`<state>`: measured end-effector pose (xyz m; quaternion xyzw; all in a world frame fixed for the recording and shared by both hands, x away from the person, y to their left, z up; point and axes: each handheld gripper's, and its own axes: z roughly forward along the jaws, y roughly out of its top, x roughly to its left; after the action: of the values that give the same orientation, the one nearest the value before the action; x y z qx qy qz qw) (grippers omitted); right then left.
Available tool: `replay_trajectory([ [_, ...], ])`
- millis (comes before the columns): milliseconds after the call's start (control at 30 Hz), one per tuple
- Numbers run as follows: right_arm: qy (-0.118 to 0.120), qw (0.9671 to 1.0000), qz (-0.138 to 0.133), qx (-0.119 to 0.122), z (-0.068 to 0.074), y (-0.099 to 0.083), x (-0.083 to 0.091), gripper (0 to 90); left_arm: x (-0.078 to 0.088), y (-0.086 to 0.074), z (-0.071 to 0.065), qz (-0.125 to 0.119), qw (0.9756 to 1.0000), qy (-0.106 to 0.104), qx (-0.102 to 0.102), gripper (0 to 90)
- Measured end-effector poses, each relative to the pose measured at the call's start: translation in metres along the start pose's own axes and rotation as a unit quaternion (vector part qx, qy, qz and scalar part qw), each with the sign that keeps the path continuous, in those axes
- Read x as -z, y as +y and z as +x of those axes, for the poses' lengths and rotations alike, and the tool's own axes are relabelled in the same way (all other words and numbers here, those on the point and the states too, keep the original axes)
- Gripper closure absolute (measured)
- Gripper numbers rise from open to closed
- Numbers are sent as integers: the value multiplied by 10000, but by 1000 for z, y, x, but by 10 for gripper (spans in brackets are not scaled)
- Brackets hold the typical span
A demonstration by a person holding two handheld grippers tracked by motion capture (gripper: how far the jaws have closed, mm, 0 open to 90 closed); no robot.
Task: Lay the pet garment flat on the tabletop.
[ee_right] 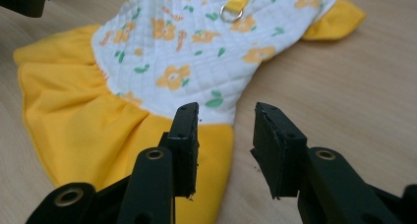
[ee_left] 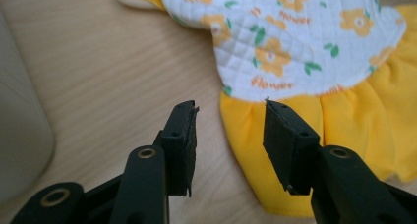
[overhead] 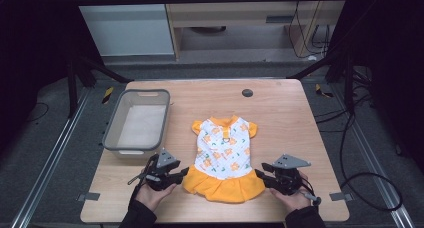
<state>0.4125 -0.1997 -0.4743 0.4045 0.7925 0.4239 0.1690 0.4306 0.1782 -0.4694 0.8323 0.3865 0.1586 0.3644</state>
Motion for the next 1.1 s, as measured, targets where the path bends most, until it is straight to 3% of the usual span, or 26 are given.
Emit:
replay_trajectory([
  [167,63,9997,231,-7,6,-12,-5,635,-7,-7,-7,280,9995,-102,-89,595],
  [367,136,9987,499,7,8,-16,-16,711,-15,-9,-13,665,9973,1,-324,700],
  [600,231,9973,700,-42,6,-16,-17,865,-14,-10,-17,730,9969,-79,-292,819],
  [733,221,9968,766,2,7,-14,-17,876,-13,-10,-18,750,9967,-125,-291,859],
  [900,15,9969,786,63,4,-14,-14,872,-11,-13,-22,758,9963,-279,-276,859],
  [967,34,9970,776,60,3,-15,-13,866,-10,-13,-24,759,9962,-284,-318,852],
  [1100,40,9982,593,67,3,-11,-8,862,-1,-6,-19,542,9976,-295,-304,827],
])
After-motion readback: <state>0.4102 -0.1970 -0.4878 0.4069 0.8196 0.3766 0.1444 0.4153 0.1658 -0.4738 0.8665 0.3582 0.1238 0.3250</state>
